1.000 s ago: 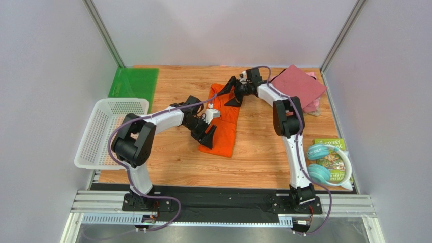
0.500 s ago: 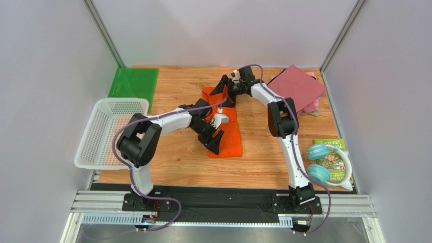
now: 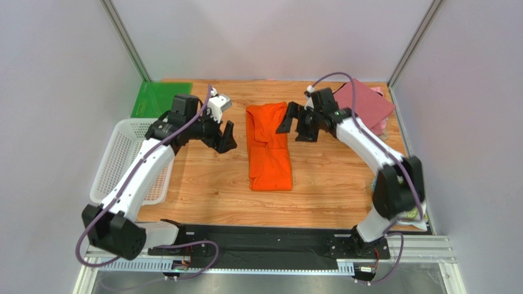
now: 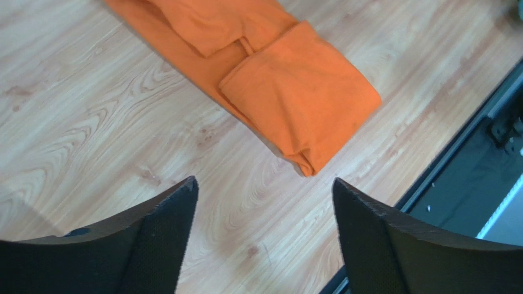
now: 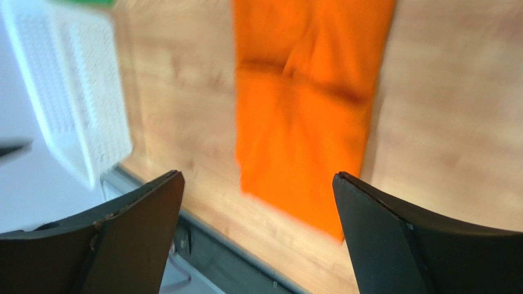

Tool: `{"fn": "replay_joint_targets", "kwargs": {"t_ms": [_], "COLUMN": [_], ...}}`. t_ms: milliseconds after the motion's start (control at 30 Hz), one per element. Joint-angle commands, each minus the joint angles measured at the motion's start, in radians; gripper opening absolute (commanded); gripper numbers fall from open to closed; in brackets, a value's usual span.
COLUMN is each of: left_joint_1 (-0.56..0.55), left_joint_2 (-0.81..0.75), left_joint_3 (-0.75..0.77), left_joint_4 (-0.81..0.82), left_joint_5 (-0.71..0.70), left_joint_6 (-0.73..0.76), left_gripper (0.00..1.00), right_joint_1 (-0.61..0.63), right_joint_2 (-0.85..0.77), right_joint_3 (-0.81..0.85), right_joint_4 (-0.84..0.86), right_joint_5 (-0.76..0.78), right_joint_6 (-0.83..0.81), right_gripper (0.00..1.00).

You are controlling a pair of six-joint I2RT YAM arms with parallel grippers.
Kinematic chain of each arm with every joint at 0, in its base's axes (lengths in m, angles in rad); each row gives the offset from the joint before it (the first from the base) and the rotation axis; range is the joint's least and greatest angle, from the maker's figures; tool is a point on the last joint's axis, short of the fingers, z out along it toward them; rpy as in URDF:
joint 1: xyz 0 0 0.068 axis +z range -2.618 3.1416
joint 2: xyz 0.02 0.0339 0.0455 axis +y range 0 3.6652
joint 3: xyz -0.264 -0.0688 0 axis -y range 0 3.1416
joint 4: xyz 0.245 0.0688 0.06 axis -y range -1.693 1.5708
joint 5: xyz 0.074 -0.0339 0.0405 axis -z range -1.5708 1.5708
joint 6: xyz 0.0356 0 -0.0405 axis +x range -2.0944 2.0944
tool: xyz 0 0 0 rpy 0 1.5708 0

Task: Fold and stack the t-shirts
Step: Fold the tshirt

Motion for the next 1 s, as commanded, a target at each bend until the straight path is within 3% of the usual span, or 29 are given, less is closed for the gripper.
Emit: {"fn": "replay_joint_targets", "kwargs": {"t_ms": [0, 33, 100, 167, 300, 467, 633, 733, 867, 967], "left_joint_1": [-0.016, -0.021, -0.069, -0.176, -0.307, -0.318, -0.32, -0.318, -0.32, -0.321], "left_joint_2": [0.011, 0.033, 0.076, 0.079, 0.126, 0.223, 0.235, 0.251, 0.28, 0.347], "left_joint_3": [-0.064, -0.018, 0.017, 0.002, -0.086, -0.13, -0.2, -0.234, -0.252, -0.242], "left_joint_4": [-0.095, -0.156, -0.216, -0.245, -0.233, -0.167, -0.089, -0.04, 0.019, 0.042], "left_joint_5": [0.047, 0.075, 0.112, 0.046, -0.026, 0.014, 0.007, -0.003, -0.025, -0.04], "left_joint_6": [0.058, 0.049, 0.061, 0.082, 0.064, 0.015, -0.065, -0.101, -0.154, -0.18], "left_gripper": [0.79, 0.7, 0.62, 0.61, 0.61, 0.64, 0.77, 0.78, 0.78, 0.76], "right_joint_1": [0.016, 0.015, 0.082, 0.186, 0.242, 0.242, 0.24, 0.237, 0.23, 0.219], "right_joint_2": [-0.281, -0.286, -0.338, -0.391, -0.396, -0.402, -0.442, -0.424, -0.349, -0.312], "right_joint_3": [-0.392, -0.439, -0.49, -0.542, -0.605, -0.653, -0.711, -0.73, -0.728, -0.708], "right_joint_4": [0.288, 0.257, 0.235, 0.209, 0.197, 0.209, 0.196, 0.219, 0.25, 0.273], "right_joint_5": [-0.018, -0.054, 0.002, 0.065, 0.084, 0.082, 0.113, 0.11, 0.101, 0.087], "right_joint_6": [0.097, 0.125, 0.13, 0.133, 0.157, 0.174, 0.179, 0.185, 0.194, 0.194], "right_gripper": [1.0, 1.0, 1.0, 0.97, 0.86, 0.84, 0.86, 0.85, 0.75, 0.77]}}
